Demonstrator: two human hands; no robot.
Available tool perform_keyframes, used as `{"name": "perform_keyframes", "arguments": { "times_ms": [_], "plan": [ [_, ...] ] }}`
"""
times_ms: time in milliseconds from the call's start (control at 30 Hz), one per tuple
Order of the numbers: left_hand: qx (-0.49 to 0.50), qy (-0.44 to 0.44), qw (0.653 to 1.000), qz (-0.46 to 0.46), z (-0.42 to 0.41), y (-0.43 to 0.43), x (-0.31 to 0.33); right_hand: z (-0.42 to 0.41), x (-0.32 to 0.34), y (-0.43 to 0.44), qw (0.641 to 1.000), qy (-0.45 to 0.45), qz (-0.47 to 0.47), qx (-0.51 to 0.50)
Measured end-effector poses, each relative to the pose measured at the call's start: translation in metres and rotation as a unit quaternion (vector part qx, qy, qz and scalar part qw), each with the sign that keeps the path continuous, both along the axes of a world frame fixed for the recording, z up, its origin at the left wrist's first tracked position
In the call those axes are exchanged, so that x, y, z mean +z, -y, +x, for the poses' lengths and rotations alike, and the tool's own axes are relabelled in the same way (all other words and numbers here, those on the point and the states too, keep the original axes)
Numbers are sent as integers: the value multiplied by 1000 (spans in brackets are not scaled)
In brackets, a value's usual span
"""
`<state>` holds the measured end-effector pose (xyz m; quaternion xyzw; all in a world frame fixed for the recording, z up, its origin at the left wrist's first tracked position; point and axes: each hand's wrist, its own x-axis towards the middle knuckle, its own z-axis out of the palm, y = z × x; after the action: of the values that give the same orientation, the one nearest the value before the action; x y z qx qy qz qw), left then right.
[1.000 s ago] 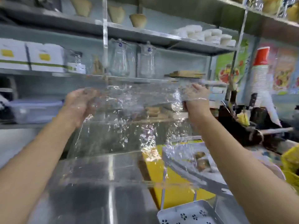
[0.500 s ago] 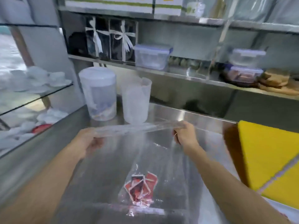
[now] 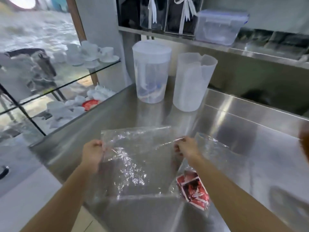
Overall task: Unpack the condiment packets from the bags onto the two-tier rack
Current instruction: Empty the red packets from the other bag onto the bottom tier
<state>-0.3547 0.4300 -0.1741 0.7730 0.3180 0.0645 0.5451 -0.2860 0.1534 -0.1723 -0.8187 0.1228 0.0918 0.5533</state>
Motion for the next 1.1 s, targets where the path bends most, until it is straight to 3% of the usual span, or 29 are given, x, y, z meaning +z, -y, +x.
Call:
{"name": "perform_keyframes", "arguments": {
  "times_ms": [67,133,333,433,533,667,733,833,933,1033,1100],
  "plan": [
    [-15,-26,998,49,2,-5,-12,-5,-6,-1,981,44,-161,95],
    [-6,-42,996,81,4,-6,-25,-14,-16,2,930,81,-307,184],
    [-38,-106,971,210,13,-6,-38,-34,-39,20,847,117,-422,302],
    [59,-116,962,240,15,6,-29,-41,-33,29,861,154,-407,263],
    [103,-5,952,287,13,39,-11,-49,-20,43,883,183,-394,179],
    [-101,58,955,274,7,112,1,-70,-17,71,908,118,-394,76],
    [-241,87,921,293,-5,157,-1,-83,-23,86,916,56,-396,22],
    [-405,90,830,372,-26,216,-15,-104,-37,109,925,-19,-377,-51],
    [-475,69,751,453,-44,248,-35,-128,-54,128,923,-77,-374,-38],
    [-506,65,714,480,-53,258,-50,-146,-65,139,915,-59,-397,31],
    [-500,59,709,493,-55,261,-49,-151,-65,145,922,-27,-385,37]
  ]
}}
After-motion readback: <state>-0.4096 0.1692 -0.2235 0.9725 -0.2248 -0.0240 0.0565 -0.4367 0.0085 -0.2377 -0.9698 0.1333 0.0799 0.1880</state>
